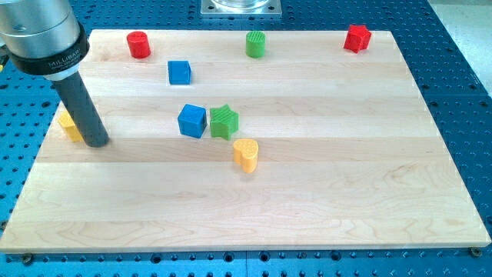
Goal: Push the green star to the center right
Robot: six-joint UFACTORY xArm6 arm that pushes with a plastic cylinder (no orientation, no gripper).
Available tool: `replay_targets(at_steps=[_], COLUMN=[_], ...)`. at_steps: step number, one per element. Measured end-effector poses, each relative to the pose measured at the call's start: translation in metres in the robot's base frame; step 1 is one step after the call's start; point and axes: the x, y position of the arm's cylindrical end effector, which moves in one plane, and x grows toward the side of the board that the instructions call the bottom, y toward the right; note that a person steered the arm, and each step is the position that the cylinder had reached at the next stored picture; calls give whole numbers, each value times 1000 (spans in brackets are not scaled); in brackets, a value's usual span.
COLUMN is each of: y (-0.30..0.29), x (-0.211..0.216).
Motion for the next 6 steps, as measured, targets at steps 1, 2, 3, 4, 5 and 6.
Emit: replay_targets(at_steps=[1,2,3,4,5,6], y=[0,28,99,152,183,215], x=[0,27,35,7,-20,-34])
